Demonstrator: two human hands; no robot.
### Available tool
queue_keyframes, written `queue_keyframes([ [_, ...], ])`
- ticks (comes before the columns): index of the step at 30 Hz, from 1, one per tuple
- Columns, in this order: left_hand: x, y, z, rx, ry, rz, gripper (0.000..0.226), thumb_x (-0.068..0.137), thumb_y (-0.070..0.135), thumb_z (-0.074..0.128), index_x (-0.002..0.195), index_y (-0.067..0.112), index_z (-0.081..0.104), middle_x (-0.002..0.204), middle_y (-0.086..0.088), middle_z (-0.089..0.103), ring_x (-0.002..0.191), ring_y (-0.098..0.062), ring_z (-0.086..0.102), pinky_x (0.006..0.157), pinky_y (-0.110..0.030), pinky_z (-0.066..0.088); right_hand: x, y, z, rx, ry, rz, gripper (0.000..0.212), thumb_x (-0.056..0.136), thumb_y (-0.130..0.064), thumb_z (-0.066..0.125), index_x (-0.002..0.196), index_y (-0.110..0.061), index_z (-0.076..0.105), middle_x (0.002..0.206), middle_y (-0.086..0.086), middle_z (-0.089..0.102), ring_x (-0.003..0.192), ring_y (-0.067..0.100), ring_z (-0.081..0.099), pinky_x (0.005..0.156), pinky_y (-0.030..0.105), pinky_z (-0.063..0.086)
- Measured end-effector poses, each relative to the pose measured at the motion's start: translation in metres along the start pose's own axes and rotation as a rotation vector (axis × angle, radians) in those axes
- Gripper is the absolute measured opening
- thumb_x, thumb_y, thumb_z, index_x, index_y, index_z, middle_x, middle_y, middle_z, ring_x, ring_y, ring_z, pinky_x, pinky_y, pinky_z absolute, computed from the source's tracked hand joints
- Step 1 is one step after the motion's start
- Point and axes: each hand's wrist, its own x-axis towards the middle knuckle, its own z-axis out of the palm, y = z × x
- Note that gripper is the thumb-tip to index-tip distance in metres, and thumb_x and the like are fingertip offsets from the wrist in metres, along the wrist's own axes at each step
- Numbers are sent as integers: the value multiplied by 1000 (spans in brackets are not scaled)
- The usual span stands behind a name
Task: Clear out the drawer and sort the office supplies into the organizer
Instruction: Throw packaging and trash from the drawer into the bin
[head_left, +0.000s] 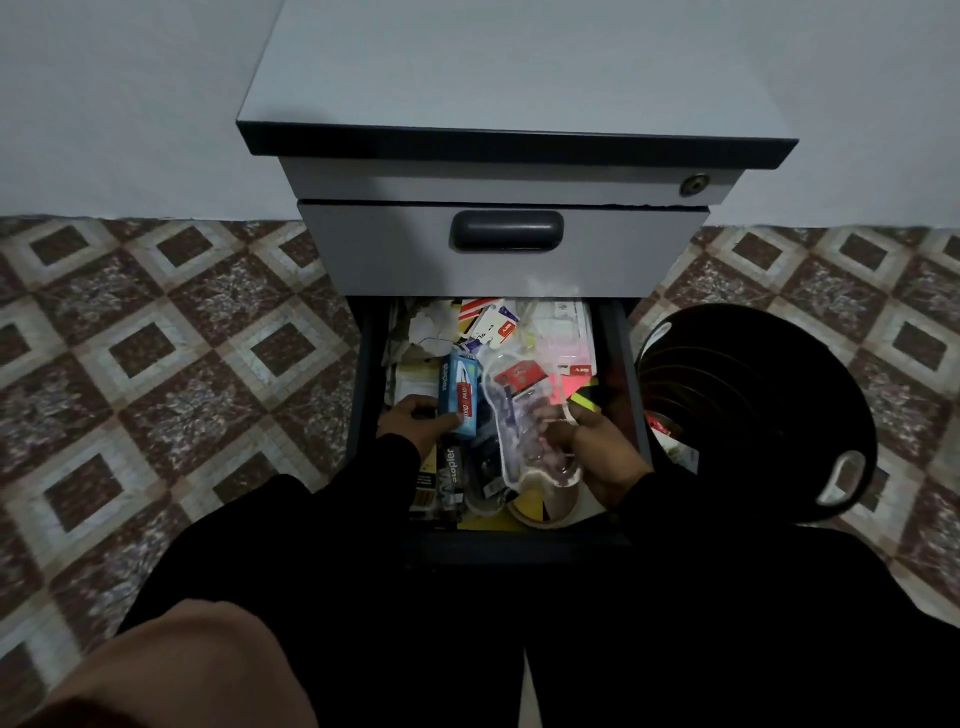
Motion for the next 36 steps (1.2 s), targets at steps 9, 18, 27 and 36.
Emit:
queue_keyframes([
  [9, -6, 3, 4, 25, 6, 45, 39, 79, 6, 72, 113, -4, 58, 96, -12, 54, 77, -19, 54, 51, -8, 43, -3, -5, 0, -214, -19, -82, 14, 91, 1, 50, 99, -5, 59, 66, 8, 57, 51, 20, 50, 52, 24, 38],
  [18, -13, 6, 0, 59, 31, 93, 35, 79, 3, 71, 110, -2, 57, 100, -12, 56, 87, -18, 51, 62, -22, 43, -7, 2, 2, -421, -82, -105, 23, 85, 4, 59, 86, -20, 57, 63, -12, 61, 43, -6, 52, 51, 15, 43],
  [27, -14, 3, -8, 73, 70, 1, 34, 77, 10, 75, 101, 6, 50, 114, -22, 61, 92, -32, 60, 74, -32, 46, -10, 6, 8, -484, -92, -103, 40, 80, -1, 64, 109, -21, 46, 106, 7, 59, 92, 27, 59, 83, 44, 50],
  [36, -19, 5, -11, 112, 113, 69, 31, 81, 10, 71, 97, 11, 45, 120, -15, 56, 98, -25, 54, 76, -26, 39, -9, 8, 10, -308, -155, -8, 76, 84, 9, 60, 142, -23, 24, 114, 18, 57, 76, 28, 59, 62, 34, 50],
])
